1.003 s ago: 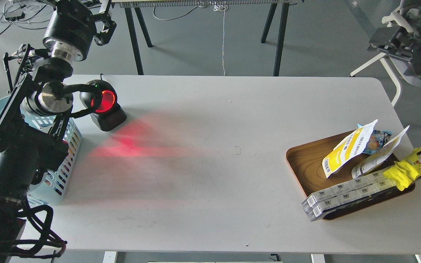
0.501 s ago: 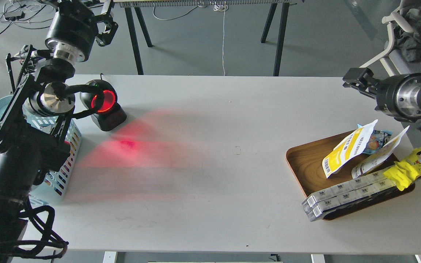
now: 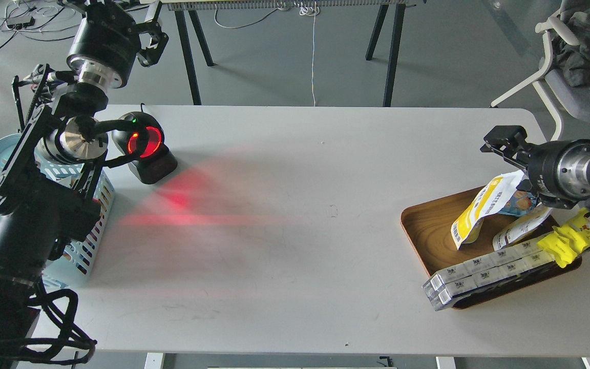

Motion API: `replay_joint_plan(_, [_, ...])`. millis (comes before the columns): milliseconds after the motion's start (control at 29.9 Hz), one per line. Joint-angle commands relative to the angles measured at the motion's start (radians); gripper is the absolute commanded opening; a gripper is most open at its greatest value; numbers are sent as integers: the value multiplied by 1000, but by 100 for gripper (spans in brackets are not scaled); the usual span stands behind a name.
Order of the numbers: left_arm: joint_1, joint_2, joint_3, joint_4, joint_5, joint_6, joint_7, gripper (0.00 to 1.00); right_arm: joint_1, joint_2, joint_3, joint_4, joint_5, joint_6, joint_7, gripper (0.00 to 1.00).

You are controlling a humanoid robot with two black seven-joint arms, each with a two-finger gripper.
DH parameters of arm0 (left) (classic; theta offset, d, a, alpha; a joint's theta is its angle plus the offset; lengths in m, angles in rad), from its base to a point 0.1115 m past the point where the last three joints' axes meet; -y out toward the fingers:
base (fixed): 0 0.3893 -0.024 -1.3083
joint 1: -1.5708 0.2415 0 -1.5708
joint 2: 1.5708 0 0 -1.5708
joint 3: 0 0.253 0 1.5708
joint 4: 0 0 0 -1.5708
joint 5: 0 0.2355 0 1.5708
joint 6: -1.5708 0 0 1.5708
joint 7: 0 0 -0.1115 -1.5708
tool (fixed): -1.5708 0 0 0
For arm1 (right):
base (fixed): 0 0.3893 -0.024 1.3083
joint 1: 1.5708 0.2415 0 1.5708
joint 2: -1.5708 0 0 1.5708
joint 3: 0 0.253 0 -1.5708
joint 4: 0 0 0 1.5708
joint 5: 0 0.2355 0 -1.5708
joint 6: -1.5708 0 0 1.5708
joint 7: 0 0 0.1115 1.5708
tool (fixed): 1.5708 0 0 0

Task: Scan snack and place in basket
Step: 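Lower the right gripper and grasp the yellow snack packet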

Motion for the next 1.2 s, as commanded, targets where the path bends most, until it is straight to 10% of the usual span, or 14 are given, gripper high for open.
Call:
replay_joint_plan(0, [2, 2, -1, 0, 0, 0, 0, 100, -21, -1, 3, 0, -9, -1, 1, 97])
replay_joint_plan(1170, [2, 1, 1, 0, 0, 1, 0, 100, 40, -164, 66, 3, -28, 120, -1, 94])
